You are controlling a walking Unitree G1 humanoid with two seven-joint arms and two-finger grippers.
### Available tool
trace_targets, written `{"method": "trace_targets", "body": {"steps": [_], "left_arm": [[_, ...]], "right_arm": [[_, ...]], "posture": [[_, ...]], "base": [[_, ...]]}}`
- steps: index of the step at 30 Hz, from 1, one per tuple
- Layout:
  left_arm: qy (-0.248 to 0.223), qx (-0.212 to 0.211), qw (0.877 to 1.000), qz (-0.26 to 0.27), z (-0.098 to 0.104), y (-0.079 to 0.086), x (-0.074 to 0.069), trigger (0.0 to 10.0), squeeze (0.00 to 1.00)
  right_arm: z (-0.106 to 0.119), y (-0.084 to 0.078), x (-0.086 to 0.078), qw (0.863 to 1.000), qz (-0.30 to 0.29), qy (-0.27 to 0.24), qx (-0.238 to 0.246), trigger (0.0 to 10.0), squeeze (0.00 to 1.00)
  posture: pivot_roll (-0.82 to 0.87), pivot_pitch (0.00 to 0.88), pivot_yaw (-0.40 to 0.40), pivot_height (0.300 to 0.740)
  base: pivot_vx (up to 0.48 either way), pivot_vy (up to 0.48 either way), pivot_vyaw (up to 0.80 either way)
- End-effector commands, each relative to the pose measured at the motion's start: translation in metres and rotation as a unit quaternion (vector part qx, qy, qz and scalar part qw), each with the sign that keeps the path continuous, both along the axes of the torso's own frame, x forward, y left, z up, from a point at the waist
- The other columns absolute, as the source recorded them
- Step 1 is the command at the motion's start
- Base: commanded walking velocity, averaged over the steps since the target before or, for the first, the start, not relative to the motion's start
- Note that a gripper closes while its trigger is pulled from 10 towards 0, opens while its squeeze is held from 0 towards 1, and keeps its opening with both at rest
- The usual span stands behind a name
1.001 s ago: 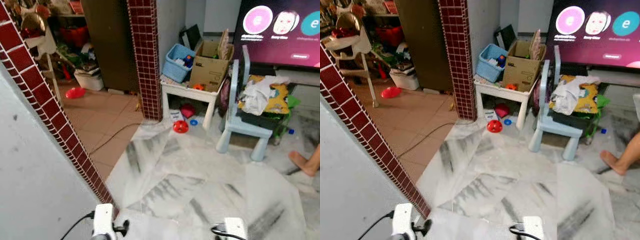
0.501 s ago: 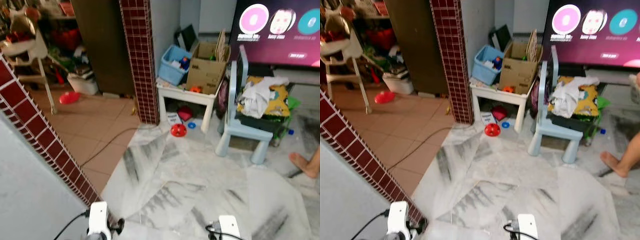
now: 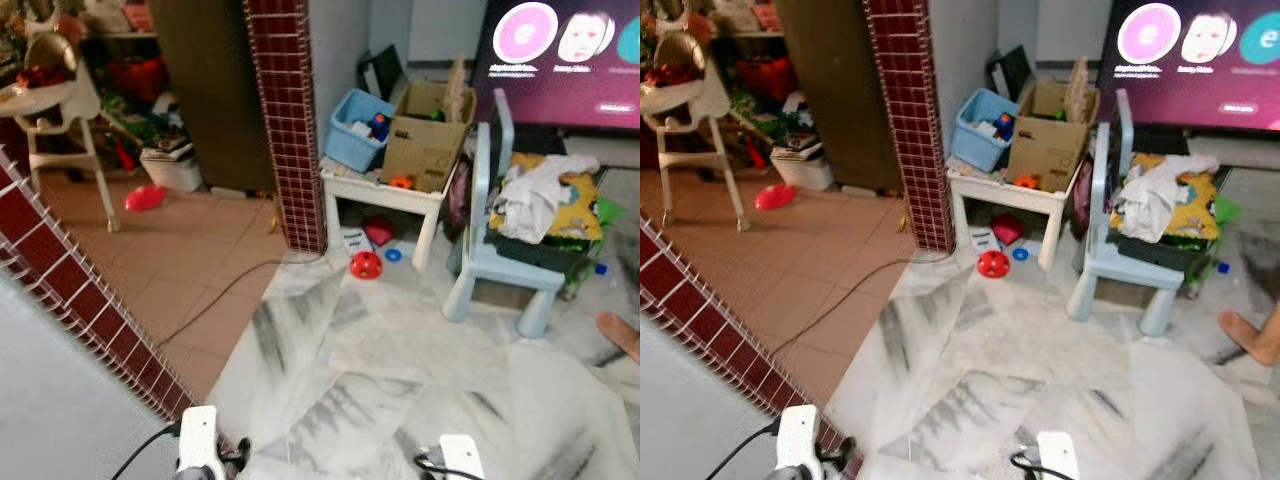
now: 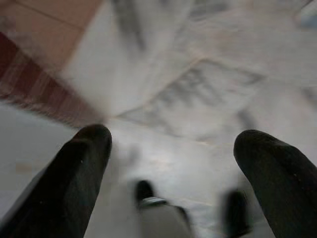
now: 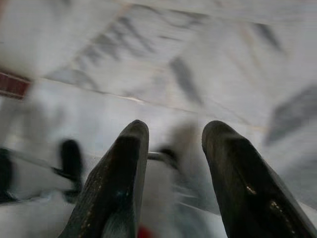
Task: Hang keys on a hook
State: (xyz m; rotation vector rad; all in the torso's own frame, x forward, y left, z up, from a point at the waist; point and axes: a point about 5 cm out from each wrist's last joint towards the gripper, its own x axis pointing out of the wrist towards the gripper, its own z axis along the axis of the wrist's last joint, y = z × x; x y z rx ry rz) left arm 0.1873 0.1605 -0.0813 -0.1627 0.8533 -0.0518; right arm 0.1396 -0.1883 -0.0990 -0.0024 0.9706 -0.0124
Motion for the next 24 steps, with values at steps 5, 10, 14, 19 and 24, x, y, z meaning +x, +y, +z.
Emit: {"method": "trace_targets", "body": {"steps": [5, 10, 14, 19, 24], "left_arm": [[0.014, 0.019, 1.000, 0.017, -0.0032, 0.0189, -0.0095, 10.0, 0.00], [0.008, 0.018, 1.000, 0.019, -0.0026, 0.0190, -0.0086, 10.0, 0.00], [0.010, 0.017, 1.000, 0.017, -0.0029, 0.0181, -0.0090, 10.0, 0.00], [0.011, 0.014, 1.000, 0.018, -0.0034, 0.0175, -0.0099, 10.0, 0.00], [0.012, 0.009, 1.000, 0.021, -0.0036, 0.0164, -0.0104, 10.0, 0.00]], "right_arm": [[0.0023, 0.0127, 0.0098, 1.000, 0.005, -0.012, 0.015, 10.0, 0.00], [0.0011, 0.0107, 0.0079, 1.000, 0.000, -0.002, 0.009, 10.0, 0.00], [0.0005, 0.0088, 0.0065, 1.000, -0.002, 0.004, 0.002, 10.0, 0.00], [0.0000, 0.0082, 0.0052, 1.000, 0.002, 0.008, -0.001, 10.0, 0.00], [-0.0006, 0.0073, 0.0040, 1.000, 0.006, 0.014, -0.001, 10.0, 0.00]], "posture": [[-0.03, 0.000, 0.048, 0.721], [-0.03, 0.000, 0.043, 0.721], [-0.03, 0.000, 0.043, 0.721], [-0.03, 0.000, 0.042, 0.721], [-0.04, 0.000, 0.040, 0.721]], "base": [[0.289, 0.000, 0.00], [0.052, 0.000, 0.00], [0.000, 0.000, 0.00], [0.000, 0.000, 0.00], [0.000, 0.000, 0.00]]}}
